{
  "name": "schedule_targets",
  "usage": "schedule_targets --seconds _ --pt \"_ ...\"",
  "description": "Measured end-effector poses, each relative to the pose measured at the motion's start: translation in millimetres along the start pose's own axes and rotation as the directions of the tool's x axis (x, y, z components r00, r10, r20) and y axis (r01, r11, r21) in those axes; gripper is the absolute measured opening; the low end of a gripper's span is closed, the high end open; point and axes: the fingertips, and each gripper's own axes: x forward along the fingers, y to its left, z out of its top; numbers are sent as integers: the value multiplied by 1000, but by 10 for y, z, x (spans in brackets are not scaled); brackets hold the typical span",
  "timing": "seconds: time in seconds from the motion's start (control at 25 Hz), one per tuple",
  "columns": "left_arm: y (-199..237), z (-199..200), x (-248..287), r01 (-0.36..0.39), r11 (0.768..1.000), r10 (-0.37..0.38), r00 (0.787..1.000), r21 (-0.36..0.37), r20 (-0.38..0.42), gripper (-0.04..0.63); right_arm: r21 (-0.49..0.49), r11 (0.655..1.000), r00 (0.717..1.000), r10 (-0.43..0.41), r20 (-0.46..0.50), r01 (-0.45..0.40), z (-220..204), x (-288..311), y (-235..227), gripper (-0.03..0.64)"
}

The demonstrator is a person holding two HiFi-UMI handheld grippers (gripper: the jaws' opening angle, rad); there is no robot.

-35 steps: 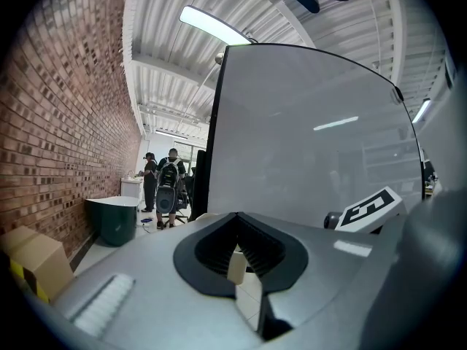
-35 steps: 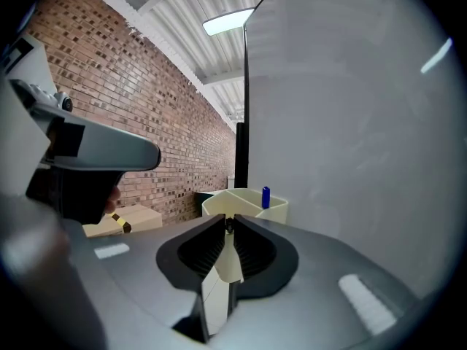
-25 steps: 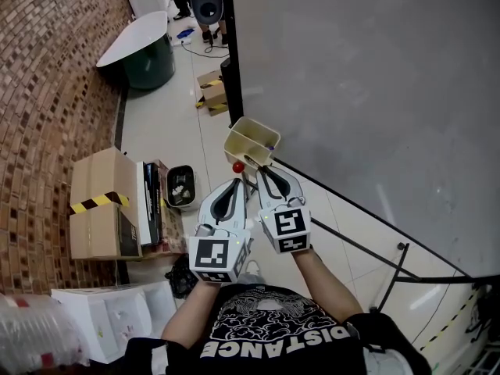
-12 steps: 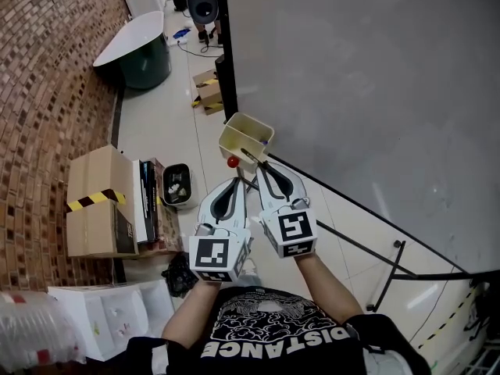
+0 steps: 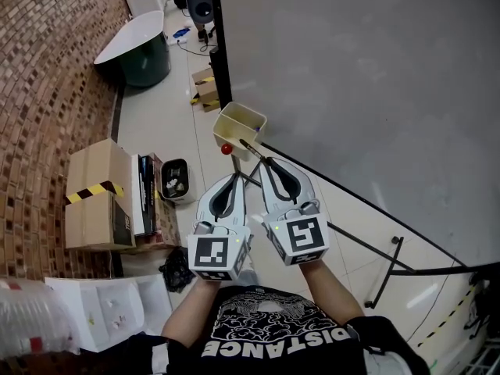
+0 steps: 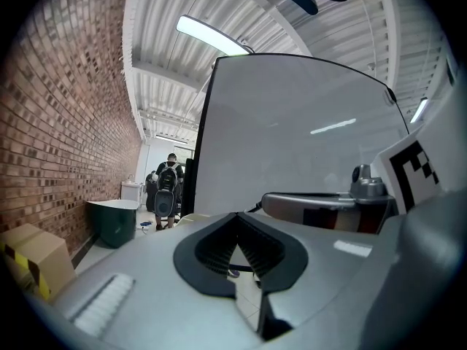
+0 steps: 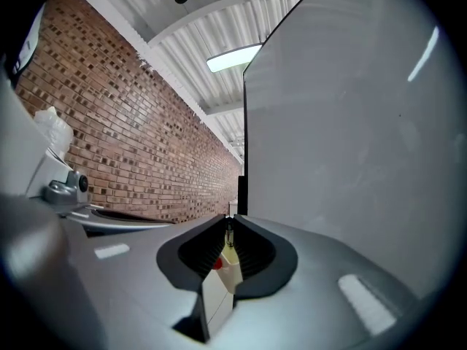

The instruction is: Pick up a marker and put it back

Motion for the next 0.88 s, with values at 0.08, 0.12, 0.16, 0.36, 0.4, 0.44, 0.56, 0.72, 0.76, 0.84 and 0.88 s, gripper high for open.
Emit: schedule_targets --seconds 0.08,0.12,0.16,0.36,0.4,0.44,0.56,0.72,0.76,0.84,0.88 --pt "-69 16 -55 0 1000 0 1000 1 4 6 -2 1000 1000 -1 9 1 59 -109 0 32" --pt "-114 10 -87 8 1000 -8 1000 3 1 6 -1 1000 1000 -2 14 2 80 -164 1 32" --pt "-158 8 -121 13 1000 -13 1000 3 -2 6 -1 1000 1000 -2 19 2 98 -222 4 32" --pt "-311 67 -299 0 1000 0 1000 -1 13 6 -2 1000 999 -8 36 9 164 -527 40 32" --pt "-331 87 -332 -9 1000 9 1000 -5 15 6 -3 1000 999 -12 37 12 170 -583 45 32" --pt "-360 95 -363 -9 1000 10 1000 -5 21 6 -4 1000 999 -14 39 14 174 -635 50 32" --pt "-472 80 -447 14 1000 -14 999 5 41 6 -9 1000 999 -21 40 22 161 -779 68 32" --pt "-583 62 -530 26 1000 -26 999 9 41 6 -11 999 999 -31 34 31 140 -919 76 32" --pt "-601 58 -546 27 1000 -28 999 10 43 6 -12 999 999 -31 33 32 134 -943 78 32" --pt "-614 45 -568 19 1000 -19 999 0 34 5 -13 999 999 -32 31 33 122 -984 79 32" --pt "-621 48 -571 17 1000 -17 999 -4 34 5 -14 999 999 -33 31 33 121 -998 76 32"
